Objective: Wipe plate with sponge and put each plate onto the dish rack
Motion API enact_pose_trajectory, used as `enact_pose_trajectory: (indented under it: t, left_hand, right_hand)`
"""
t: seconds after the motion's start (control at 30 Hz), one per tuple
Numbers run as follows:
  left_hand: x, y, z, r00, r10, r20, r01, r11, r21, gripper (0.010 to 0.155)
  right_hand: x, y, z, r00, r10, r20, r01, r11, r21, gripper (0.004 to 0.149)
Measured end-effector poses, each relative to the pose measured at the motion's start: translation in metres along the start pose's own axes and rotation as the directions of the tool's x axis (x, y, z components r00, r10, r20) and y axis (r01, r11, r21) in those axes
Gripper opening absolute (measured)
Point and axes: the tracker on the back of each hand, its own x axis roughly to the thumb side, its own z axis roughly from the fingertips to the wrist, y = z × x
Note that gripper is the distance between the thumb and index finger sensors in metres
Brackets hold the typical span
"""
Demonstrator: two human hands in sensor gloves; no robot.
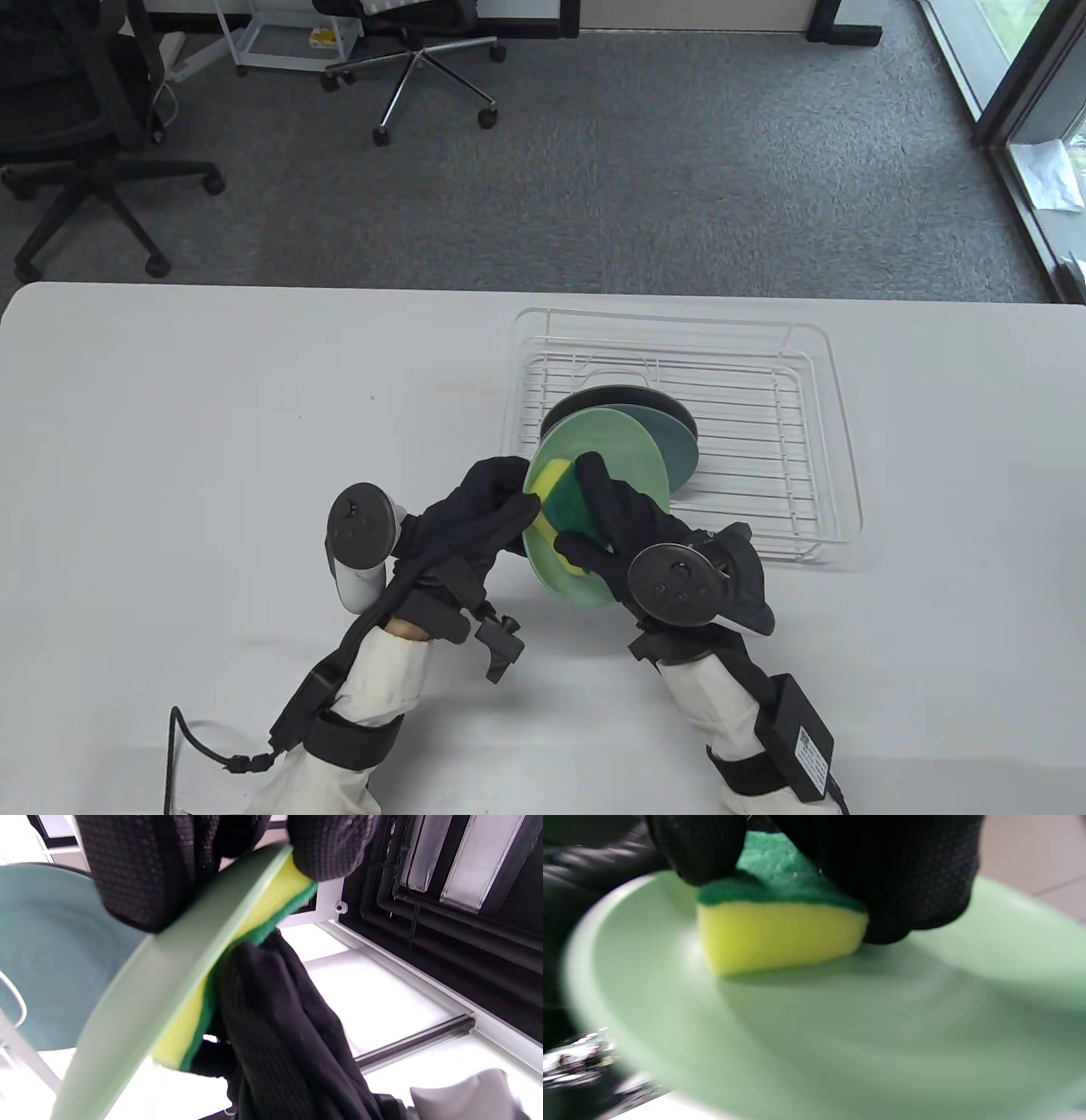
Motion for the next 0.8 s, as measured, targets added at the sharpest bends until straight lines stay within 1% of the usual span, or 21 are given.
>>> enact_pose_trajectory:
  t: [0.07, 0.13, 0.23, 0.3, 0.37, 0.47, 0.53, 0.63, 0.67, 0.73, 0.8]
  left_hand:
    - [0.000, -0.003, 0.000, 1.000, -0.019, 0.001, 0.019, 1.000, -0.013, 0.060]
    - [0.001, -0.005, -0.001, 0.999, -0.039, 0.003, 0.039, 0.999, -0.024, 0.060]
    - [0.000, -0.005, -0.001, 0.999, -0.046, -0.001, 0.046, 0.999, -0.015, 0.059]
    - [-0.001, -0.003, 0.000, 0.999, -0.029, -0.017, 0.030, 0.999, 0.013, 0.058]
    - [-0.003, 0.000, 0.000, 0.999, -0.006, -0.037, 0.008, 0.999, 0.053, 0.058]
    - [-0.007, 0.007, 0.002, 0.997, 0.027, -0.068, -0.019, 0.993, 0.113, 0.059]
    - [-0.010, 0.011, 0.002, 0.996, 0.046, -0.081, -0.035, 0.990, 0.135, 0.059]
    - [-0.014, 0.014, 0.003, 0.993, 0.062, -0.099, -0.045, 0.986, 0.158, 0.060]
    - [-0.015, 0.015, 0.002, 0.993, 0.063, -0.104, -0.045, 0.985, 0.164, 0.060]
    - [-0.017, 0.016, 0.002, 0.991, 0.063, -0.115, -0.043, 0.985, 0.168, 0.060]
    - [-0.021, 0.018, 0.002, 0.987, 0.083, -0.137, -0.059, 0.984, 0.170, 0.061]
  right_hand:
    - [-0.006, 0.002, 0.000, 0.999, 0.038, -0.029, -0.039, 0.998, -0.049, 0.075]
    - [-0.015, 0.004, -0.001, 0.997, 0.050, -0.063, -0.053, 0.998, -0.042, 0.075]
    - [-0.028, 0.007, -0.003, 0.993, 0.048, -0.109, -0.045, 0.999, 0.028, 0.075]
    - [-0.034, 0.010, -0.004, 0.990, 0.060, -0.127, -0.050, 0.996, 0.079, 0.076]
    - [-0.037, 0.013, -0.005, 0.992, 0.051, -0.117, -0.035, 0.991, 0.133, 0.077]
    - [-0.032, 0.017, -0.007, 0.996, 0.006, -0.084, 0.014, 0.974, 0.228, 0.078]
    - [-0.025, 0.020, -0.008, 0.999, -0.008, -0.052, 0.023, 0.959, 0.284, 0.080]
    - [-0.014, 0.023, -0.009, 1.000, -0.004, -0.014, 0.008, 0.954, 0.301, 0.081]
    - [-0.011, 0.023, -0.009, 1.000, -0.016, 0.004, 0.014, 0.953, 0.304, 0.080]
    - [-0.007, 0.023, -0.009, 0.995, -0.090, 0.032, 0.076, 0.946, 0.315, 0.080]
    - [-0.008, 0.022, -0.009, 0.970, -0.237, 0.044, 0.210, 0.921, 0.329, 0.079]
